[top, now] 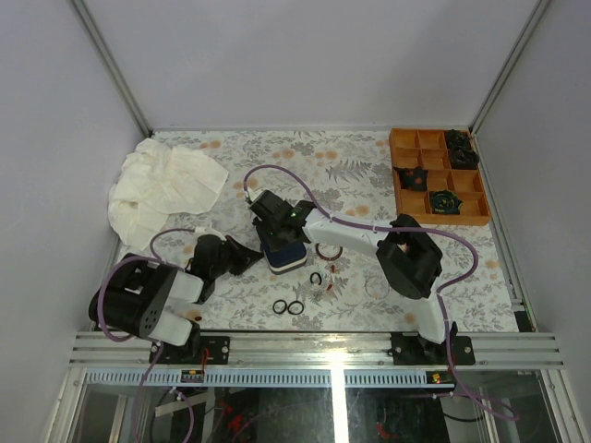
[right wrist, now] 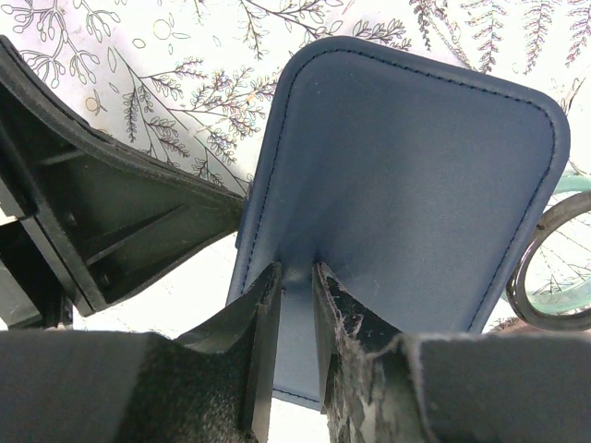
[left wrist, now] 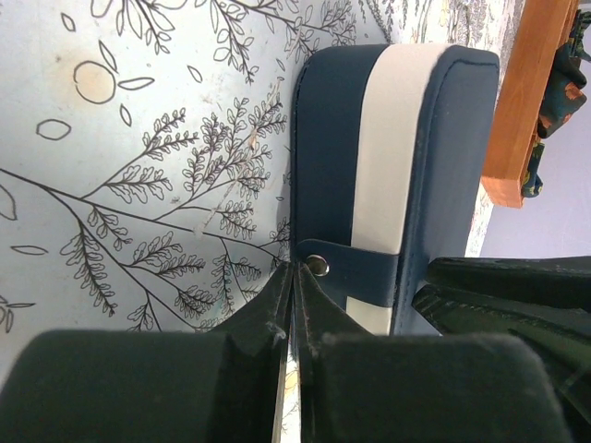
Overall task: Organize the mixed jewelry
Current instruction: Close the jewelry box at the center of the board.
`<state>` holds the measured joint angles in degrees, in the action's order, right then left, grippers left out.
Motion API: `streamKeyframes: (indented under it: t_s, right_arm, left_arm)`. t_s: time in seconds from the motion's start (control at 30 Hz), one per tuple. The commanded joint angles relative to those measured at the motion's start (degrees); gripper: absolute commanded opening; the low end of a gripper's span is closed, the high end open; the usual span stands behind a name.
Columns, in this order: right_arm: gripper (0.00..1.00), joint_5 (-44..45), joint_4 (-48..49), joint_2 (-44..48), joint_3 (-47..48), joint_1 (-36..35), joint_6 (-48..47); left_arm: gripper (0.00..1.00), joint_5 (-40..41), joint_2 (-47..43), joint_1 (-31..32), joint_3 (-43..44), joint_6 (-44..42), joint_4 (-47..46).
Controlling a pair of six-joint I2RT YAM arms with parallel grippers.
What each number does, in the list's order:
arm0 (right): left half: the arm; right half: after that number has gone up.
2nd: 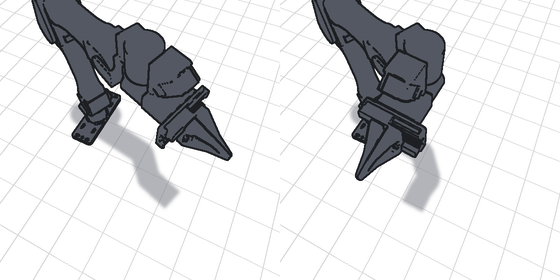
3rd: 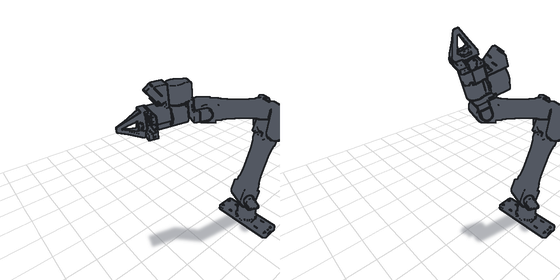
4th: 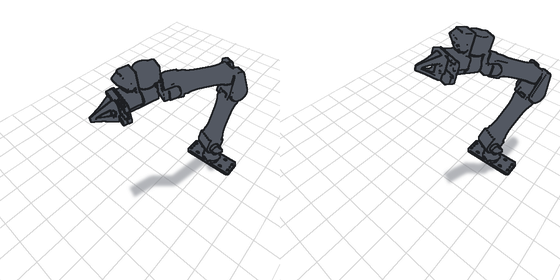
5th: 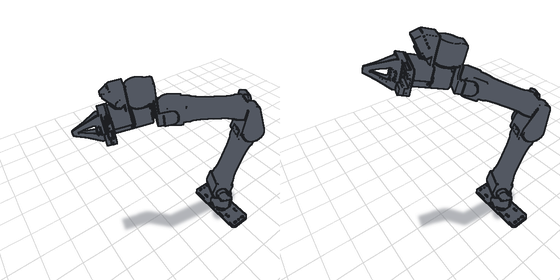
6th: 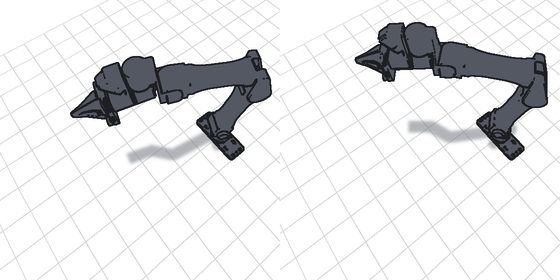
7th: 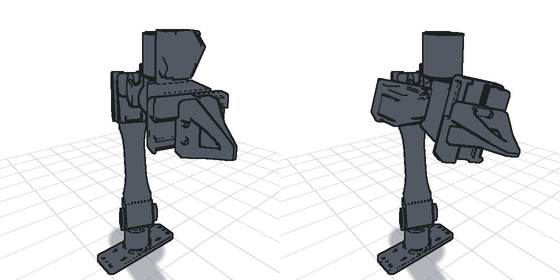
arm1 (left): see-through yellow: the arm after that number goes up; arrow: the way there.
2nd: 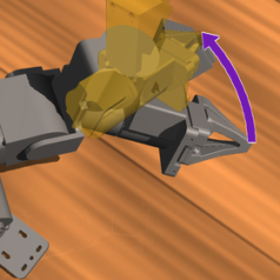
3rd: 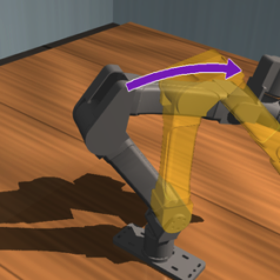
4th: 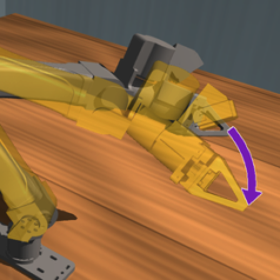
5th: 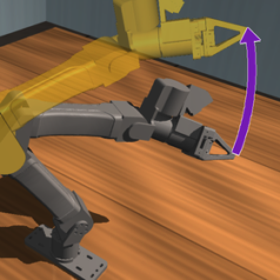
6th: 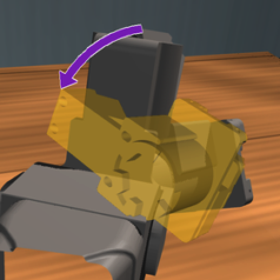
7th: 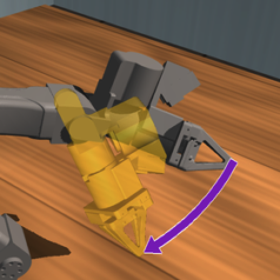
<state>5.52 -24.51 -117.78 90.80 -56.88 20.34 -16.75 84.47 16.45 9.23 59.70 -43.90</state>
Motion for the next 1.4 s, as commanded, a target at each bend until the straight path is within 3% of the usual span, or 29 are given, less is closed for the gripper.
streamKeyframes:
  t_s: [0.0, 0.17, 0.33, 0.43, 0.87, 1.07, 1.23, 1.37]
  right_arm:
    - [0.26, -5.33, -1.83, -7.31, -4.03, -0.82, 1.53]
    - [0.26, -5.60, -1.85, -7.64, -3.62, -0.78, 1.54]
    - [0.26, -5.93, -1.70, -7.83, -3.47, -0.83, 1.57]
    - [0.26, -6.45, -1.50, -8.05, -3.37, -0.85, 1.81]
    - [0.25, -7.41, -1.42, -8.39, -3.14, -0.79, 2.01]
    - [0.25, -7.46, -1.42, -8.34, -3.41, -0.77, 1.94]
    - [0.25, -7.45, -1.33, -8.23, -3.63, -0.78, 1.90]
    - [0.25, -7.58, -1.03, -8.20, -4.08, -0.78, 2.02]
  left_arm:
    - [0.01, 0.71, -3.12, 0.44, 0.50, -1.08, -2.75]
    - [0.01, 2.90, -8.52, 0.48, 0.63, -2.55, 7.13]
    - [0.03, 5.32, -15.40, 0.45, -0.27, -2.53, 12.47]
    - [0.04, 5.99, -15.19, 0.43, 1.47, -3.85, 14.48]
    - [0.01, 4.99, -5.96, 0.43, 2.50, -2.75, 7.15]
    - [0.01, 5.23, -7.58, 0.45, 2.93, -2.66, 7.12]
    - [0.00, 6.99, -10.09, 0.43, 4.15, -3.36, 13.57]
    - [0.00, 5.99, -10.11, 0.42, 3.39, -2.92, 10.38]
